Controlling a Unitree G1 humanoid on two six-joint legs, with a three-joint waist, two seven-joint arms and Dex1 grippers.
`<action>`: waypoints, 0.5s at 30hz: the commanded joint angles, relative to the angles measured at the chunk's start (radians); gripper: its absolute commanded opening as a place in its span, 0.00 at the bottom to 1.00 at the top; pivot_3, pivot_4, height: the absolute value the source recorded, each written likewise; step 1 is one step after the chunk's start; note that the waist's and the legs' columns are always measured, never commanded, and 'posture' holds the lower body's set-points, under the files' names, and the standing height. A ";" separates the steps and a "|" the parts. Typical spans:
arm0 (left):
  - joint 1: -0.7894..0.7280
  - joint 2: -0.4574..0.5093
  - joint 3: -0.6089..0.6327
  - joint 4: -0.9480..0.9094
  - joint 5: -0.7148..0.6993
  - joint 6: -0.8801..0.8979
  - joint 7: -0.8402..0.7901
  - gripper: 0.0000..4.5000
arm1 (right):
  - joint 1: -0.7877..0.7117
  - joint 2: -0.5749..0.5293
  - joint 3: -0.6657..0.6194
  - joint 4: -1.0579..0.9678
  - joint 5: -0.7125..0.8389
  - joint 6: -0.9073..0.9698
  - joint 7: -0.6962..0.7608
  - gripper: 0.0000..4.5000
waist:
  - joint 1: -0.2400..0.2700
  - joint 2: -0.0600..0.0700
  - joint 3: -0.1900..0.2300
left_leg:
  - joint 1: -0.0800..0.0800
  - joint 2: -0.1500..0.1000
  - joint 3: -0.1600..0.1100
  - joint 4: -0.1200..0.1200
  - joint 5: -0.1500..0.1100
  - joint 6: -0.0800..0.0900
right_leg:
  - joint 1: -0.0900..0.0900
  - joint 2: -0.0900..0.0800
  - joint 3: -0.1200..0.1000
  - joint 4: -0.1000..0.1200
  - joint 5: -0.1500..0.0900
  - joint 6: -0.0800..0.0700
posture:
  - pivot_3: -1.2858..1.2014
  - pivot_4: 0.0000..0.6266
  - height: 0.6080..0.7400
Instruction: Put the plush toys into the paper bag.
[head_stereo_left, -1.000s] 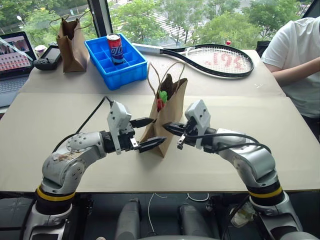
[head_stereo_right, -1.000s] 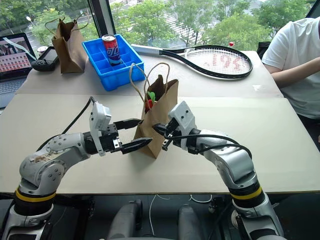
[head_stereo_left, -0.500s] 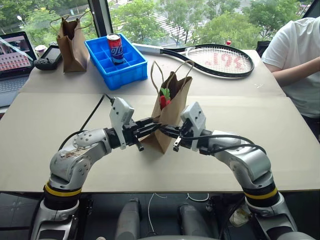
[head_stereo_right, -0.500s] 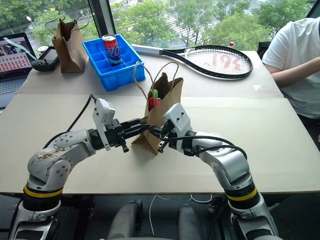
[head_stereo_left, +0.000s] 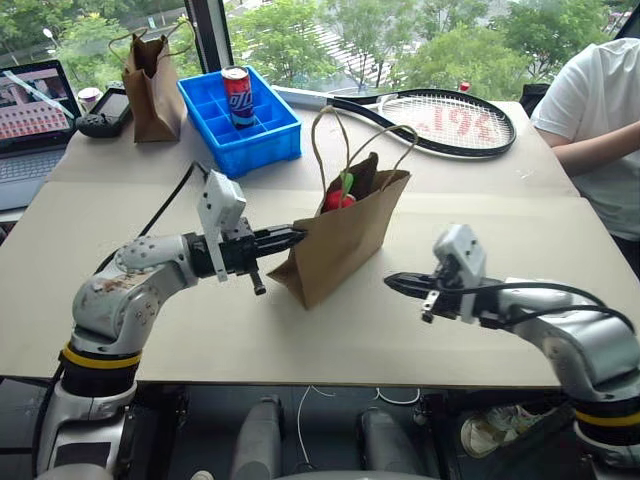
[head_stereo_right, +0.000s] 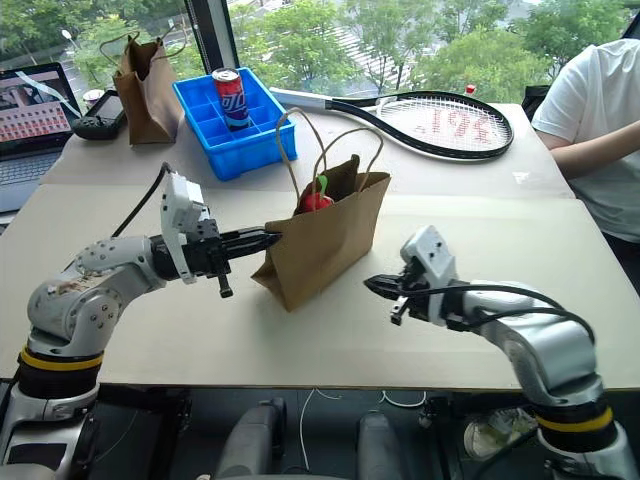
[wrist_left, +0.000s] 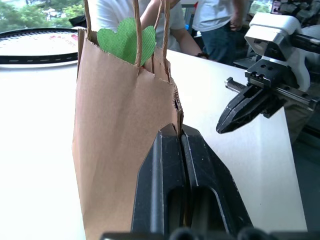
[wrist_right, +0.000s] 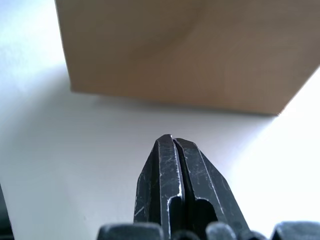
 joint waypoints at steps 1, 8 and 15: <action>-0.064 0.032 -0.022 0.056 -0.024 -0.074 -0.216 0.02 | 0.115 -0.124 -0.178 0.049 -0.034 -0.063 0.091 0.00 | 0.001 0.000 0.000 | 0.000 0.000 0.000 0.000 0.000 0.000 | 0.000 0.000 0.000 0.000 0.000 0.000 | 0.52 0.24 1.00; -0.184 -0.024 -0.116 0.249 0.011 -0.173 -0.479 0.02 | 0.262 -0.149 -0.324 0.051 -0.046 -0.092 0.100 0.00 | -0.002 0.000 0.000 | 0.001 0.000 0.001 0.001 0.004 0.006 | 0.001 0.000 0.001 0.000 -0.003 0.005 | 0.52 0.24 1.00; -0.283 -0.096 -0.088 0.318 -0.036 -0.148 -0.521 0.02 | 0.359 -0.125 -0.414 -0.005 -0.036 -0.073 0.081 0.00 | 0.001 0.000 0.000 | 0.000 0.000 0.000 0.002 0.005 0.007 | 0.001 0.000 0.002 0.000 -0.003 0.007 | 0.52 0.24 1.00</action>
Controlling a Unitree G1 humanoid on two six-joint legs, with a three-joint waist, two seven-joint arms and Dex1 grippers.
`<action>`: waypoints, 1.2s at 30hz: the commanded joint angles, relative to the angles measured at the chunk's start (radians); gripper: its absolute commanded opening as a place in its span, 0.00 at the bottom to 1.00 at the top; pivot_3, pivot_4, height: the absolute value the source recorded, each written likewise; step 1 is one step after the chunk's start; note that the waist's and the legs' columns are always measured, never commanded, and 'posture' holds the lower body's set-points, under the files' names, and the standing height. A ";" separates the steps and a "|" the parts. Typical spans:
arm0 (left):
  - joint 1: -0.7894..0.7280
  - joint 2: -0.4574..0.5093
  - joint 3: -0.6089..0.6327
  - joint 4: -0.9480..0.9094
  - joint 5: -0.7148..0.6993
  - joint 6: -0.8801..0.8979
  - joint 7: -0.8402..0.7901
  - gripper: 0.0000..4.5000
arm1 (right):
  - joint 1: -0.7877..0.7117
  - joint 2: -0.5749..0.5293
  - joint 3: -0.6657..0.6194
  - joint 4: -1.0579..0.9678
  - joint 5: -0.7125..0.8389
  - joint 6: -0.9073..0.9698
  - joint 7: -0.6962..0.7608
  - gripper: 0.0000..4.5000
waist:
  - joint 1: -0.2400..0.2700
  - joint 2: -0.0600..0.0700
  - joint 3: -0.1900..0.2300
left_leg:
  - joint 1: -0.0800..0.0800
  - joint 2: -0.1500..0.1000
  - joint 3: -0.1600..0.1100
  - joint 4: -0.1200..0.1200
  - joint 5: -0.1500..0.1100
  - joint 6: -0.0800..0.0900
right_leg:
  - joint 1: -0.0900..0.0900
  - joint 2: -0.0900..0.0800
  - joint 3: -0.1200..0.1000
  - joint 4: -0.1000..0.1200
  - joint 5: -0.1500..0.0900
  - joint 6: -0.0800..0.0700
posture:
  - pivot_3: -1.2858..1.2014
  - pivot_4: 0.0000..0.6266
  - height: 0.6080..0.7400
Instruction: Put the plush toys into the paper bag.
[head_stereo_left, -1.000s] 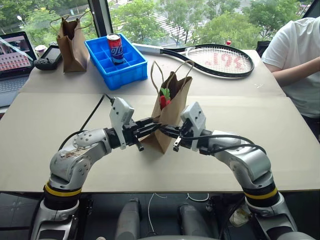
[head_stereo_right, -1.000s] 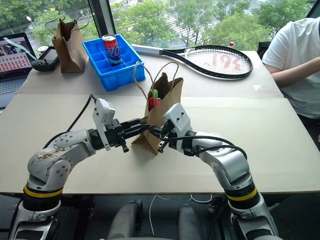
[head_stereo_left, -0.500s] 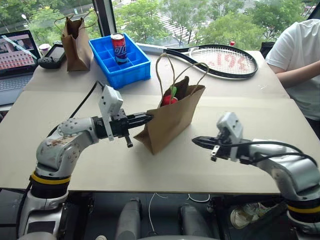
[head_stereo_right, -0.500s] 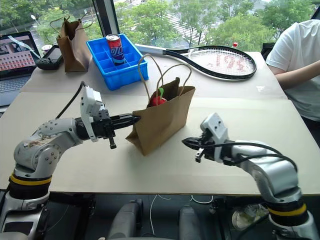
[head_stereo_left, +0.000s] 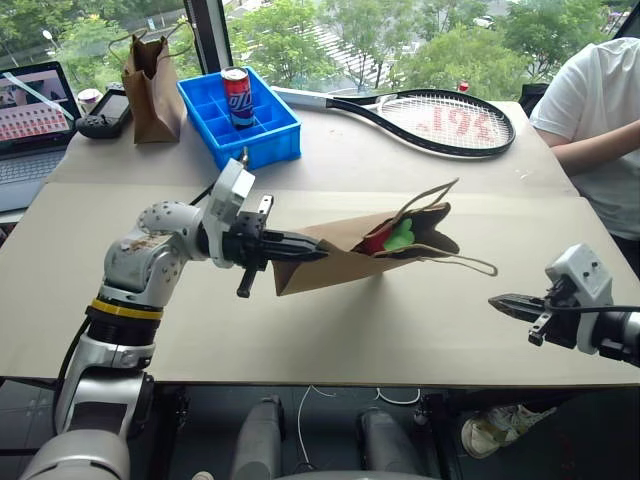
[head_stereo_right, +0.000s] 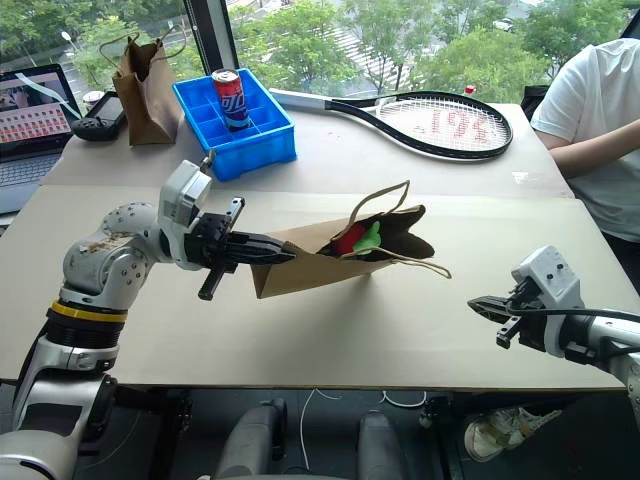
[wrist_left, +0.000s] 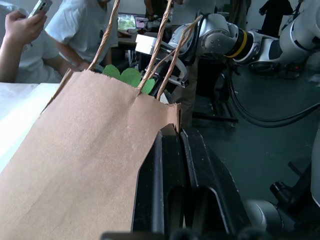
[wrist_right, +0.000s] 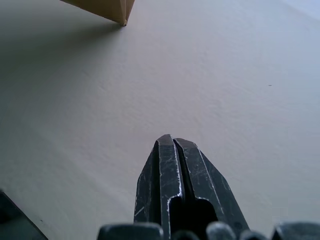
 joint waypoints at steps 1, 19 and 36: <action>-0.045 -0.020 0.043 0.000 -0.053 0.021 -0.017 0.02 | 0.028 0.004 -0.077 -0.043 0.004 0.000 -0.010 0.00 | -0.003 0.000 0.000 | 0.000 0.000 0.000 0.000 0.000 0.000 | 0.000 0.000 0.000 0.000 0.000 0.000 | 0.52 0.24 1.00; 0.051 0.052 0.150 -0.035 -0.077 0.078 0.046 0.02 | -0.019 -0.026 -0.031 -0.020 0.002 0.004 -0.009 0.00 | -0.021 0.001 0.000 | 0.003 0.000 -0.001 0.000 0.000 0.000 | 0.002 0.001 0.000 0.002 0.000 0.001 | 0.52 0.24 1.00; 0.161 0.233 0.254 -0.022 0.002 0.014 0.089 0.02 | -0.136 -0.016 0.101 0.024 0.022 -0.031 0.027 0.00 | -0.023 0.001 0.000 | 0.002 0.000 0.000 0.000 0.000 0.000 | 0.000 0.000 0.000 0.001 0.001 0.000 | 0.52 0.24 1.00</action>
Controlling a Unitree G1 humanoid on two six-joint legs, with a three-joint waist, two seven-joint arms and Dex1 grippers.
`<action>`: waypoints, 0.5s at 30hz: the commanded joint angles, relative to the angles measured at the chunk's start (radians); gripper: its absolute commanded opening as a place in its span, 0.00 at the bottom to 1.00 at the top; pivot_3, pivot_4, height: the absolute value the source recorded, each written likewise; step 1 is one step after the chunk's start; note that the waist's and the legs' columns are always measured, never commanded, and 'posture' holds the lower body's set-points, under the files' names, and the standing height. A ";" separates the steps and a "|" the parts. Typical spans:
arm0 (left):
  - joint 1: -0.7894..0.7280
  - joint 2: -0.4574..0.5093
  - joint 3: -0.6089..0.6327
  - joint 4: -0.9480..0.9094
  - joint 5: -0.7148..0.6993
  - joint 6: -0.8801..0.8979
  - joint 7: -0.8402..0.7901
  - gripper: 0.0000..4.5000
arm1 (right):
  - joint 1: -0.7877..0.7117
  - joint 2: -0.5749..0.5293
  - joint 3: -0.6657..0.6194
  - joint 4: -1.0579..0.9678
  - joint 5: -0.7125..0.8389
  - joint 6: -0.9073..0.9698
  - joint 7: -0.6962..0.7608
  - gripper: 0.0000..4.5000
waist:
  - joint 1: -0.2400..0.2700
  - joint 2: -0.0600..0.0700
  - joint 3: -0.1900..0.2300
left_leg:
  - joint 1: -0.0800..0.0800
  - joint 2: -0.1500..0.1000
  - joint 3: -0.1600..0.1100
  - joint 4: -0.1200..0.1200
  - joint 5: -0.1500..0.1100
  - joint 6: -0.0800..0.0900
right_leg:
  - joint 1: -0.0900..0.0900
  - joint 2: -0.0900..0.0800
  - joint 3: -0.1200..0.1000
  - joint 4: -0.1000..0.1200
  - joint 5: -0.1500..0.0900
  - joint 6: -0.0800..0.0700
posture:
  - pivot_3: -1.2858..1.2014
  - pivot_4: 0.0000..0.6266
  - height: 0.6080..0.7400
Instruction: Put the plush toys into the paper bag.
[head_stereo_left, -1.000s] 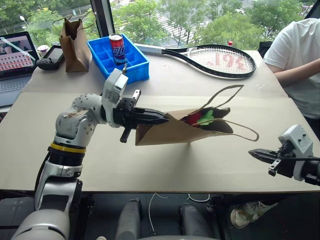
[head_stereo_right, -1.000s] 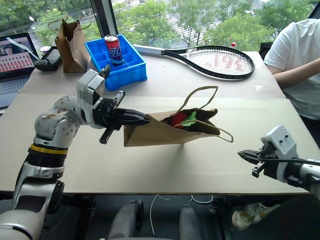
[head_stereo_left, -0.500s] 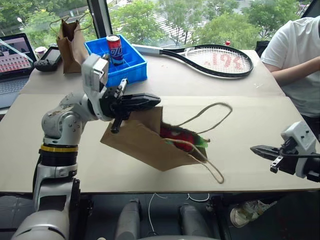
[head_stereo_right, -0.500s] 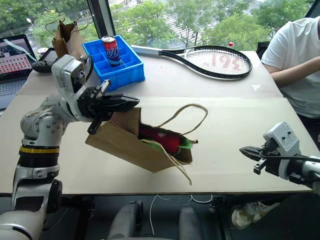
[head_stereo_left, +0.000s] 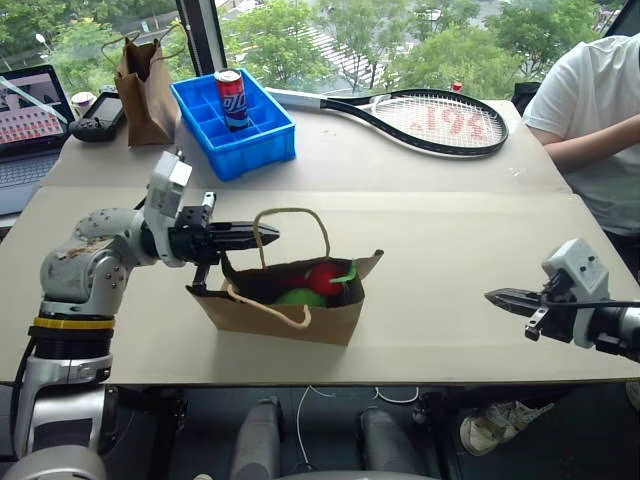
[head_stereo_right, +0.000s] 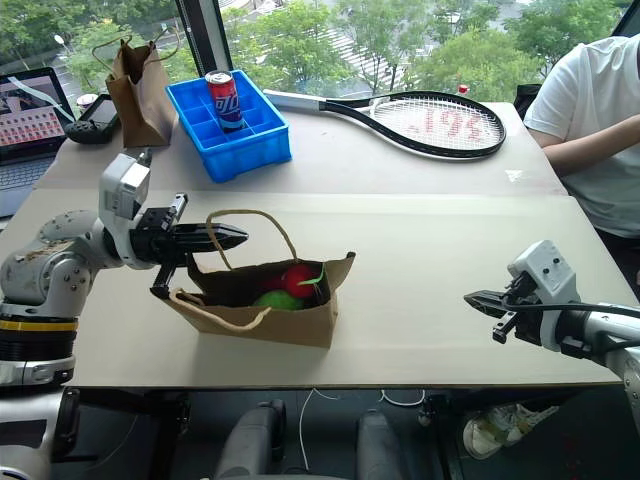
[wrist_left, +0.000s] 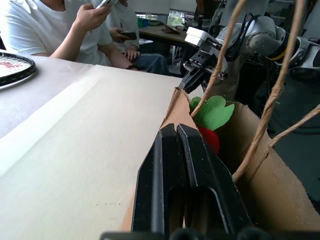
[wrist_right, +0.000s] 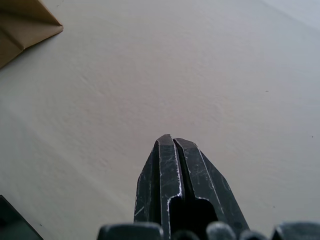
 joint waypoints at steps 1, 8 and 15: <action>-0.001 0.038 0.068 0.004 0.014 -0.035 0.033 0.02 | -0.042 0.003 0.015 -0.004 0.028 -0.039 0.039 0.00 | 0.000 0.000 0.000 | 0.000 0.000 0.000 0.000 0.000 0.000 | 0.000 0.000 0.000 0.000 0.000 0.000 | 0.52 0.24 1.00; 0.121 0.133 0.214 0.025 0.014 -0.004 0.106 0.02 | -0.157 0.032 0.057 0.023 0.115 -0.052 0.115 0.00 | -0.007 0.000 0.000 | 0.000 0.000 0.001 0.000 0.000 0.000 | -0.001 0.000 0.000 0.000 0.000 0.000 | 0.52 0.24 1.00; 0.390 0.152 0.389 -0.083 -0.064 0.096 0.154 0.44 | -0.239 0.101 0.072 0.063 0.186 -0.070 0.154 0.19 | -0.001 -0.001 0.000 | 0.000 0.001 0.002 -0.002 -0.004 -0.007 | -0.001 -0.001 0.000 0.000 0.001 -0.003 | 0.52 0.24 1.00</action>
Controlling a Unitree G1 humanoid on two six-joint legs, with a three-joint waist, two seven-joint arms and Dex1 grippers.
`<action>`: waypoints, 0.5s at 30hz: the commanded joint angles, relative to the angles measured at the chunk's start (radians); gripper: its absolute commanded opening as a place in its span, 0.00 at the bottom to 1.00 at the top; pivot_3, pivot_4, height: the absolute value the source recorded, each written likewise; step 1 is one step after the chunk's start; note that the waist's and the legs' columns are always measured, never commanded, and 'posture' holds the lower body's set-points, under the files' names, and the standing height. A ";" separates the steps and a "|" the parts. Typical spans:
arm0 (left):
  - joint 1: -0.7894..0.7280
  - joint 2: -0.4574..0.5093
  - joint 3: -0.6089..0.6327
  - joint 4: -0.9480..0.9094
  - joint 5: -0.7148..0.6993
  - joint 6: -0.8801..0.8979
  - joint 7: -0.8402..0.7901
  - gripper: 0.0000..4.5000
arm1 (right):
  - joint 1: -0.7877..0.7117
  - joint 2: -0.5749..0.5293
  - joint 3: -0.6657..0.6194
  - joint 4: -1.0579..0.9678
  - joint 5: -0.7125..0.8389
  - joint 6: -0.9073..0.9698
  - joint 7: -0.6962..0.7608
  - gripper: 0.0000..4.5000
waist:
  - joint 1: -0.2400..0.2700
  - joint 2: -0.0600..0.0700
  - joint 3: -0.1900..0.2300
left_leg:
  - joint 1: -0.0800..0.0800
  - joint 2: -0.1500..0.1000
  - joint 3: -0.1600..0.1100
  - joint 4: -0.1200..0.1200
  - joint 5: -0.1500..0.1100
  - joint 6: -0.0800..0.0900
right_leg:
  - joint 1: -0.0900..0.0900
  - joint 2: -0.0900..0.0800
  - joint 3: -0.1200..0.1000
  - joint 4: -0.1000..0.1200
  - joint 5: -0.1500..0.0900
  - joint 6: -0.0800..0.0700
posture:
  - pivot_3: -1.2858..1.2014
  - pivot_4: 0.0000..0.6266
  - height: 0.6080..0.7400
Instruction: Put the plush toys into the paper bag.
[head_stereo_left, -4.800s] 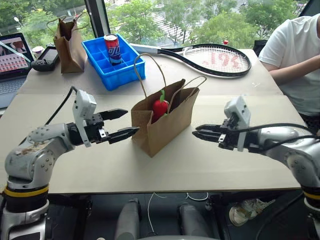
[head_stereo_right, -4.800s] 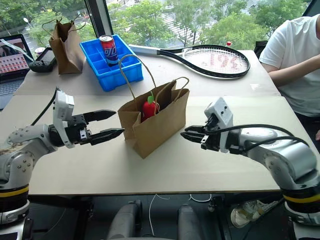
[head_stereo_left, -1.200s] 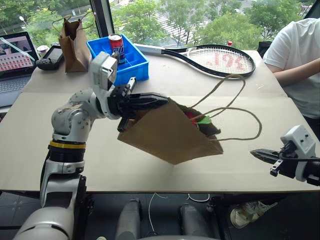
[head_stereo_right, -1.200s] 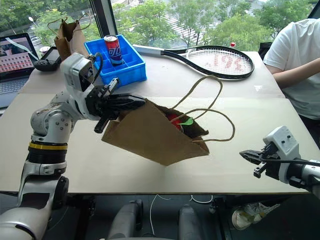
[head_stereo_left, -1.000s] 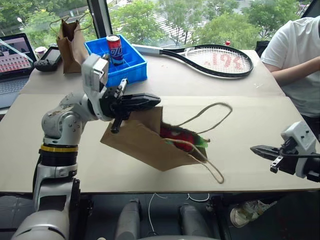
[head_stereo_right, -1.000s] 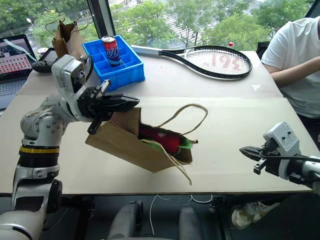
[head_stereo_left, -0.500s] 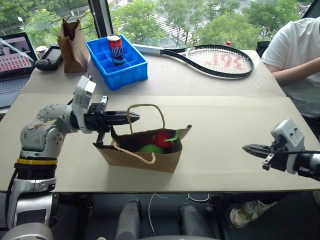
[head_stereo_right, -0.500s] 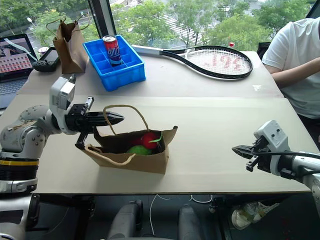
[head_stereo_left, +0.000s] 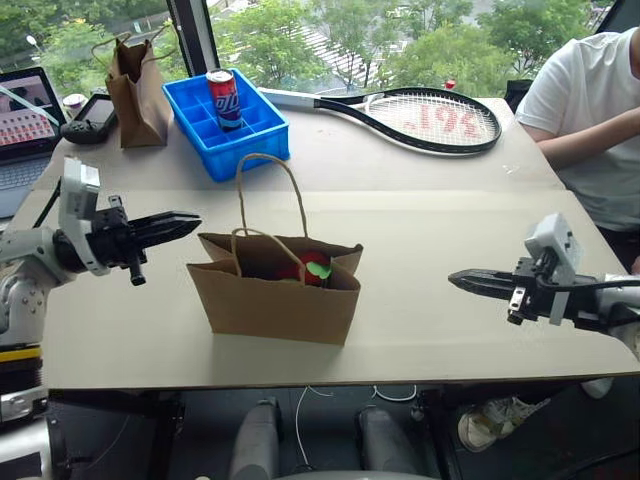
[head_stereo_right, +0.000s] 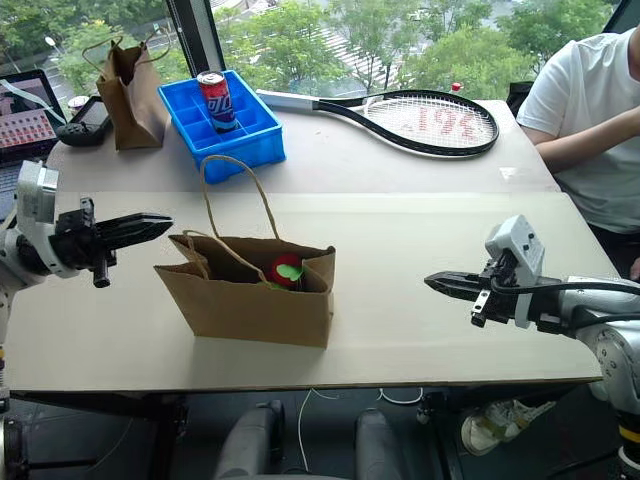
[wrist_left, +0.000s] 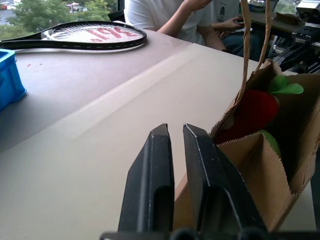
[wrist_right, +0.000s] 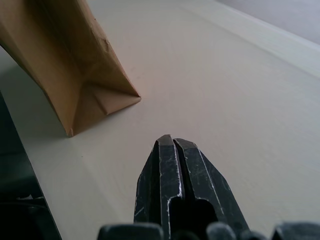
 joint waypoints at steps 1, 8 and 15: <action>0.148 0.012 0.131 -0.115 -0.072 0.059 0.013 0.50 | -0.030 0.037 -0.034 0.014 0.053 -0.038 0.012 0.25 | -0.001 0.000 0.000 | 0.000 0.000 0.001 0.000 0.000 0.000 | 0.000 0.000 0.000 -0.001 0.000 -0.001 | 0.52 0.24 1.00; 0.458 -0.092 0.226 -0.301 -0.054 0.039 0.118 1.00 | 0.007 0.092 -0.011 0.072 -0.013 -0.167 0.024 0.78 | 0.002 -0.001 -0.001 | 0.001 0.001 0.003 -0.001 -0.001 -0.001 | -0.001 -0.001 0.000 -0.001 0.002 -0.003 | 0.52 0.24 1.00; 0.553 -0.148 0.102 -0.330 0.213 -0.126 0.314 1.00 | 0.004 0.155 0.009 0.194 -0.143 -0.341 -0.030 0.99 | 0.002 -0.001 -0.001 | 0.005 0.001 0.005 -0.001 -0.001 -0.002 | -0.002 -0.002 0.000 -0.002 0.001 -0.003 | 0.52 0.24 1.00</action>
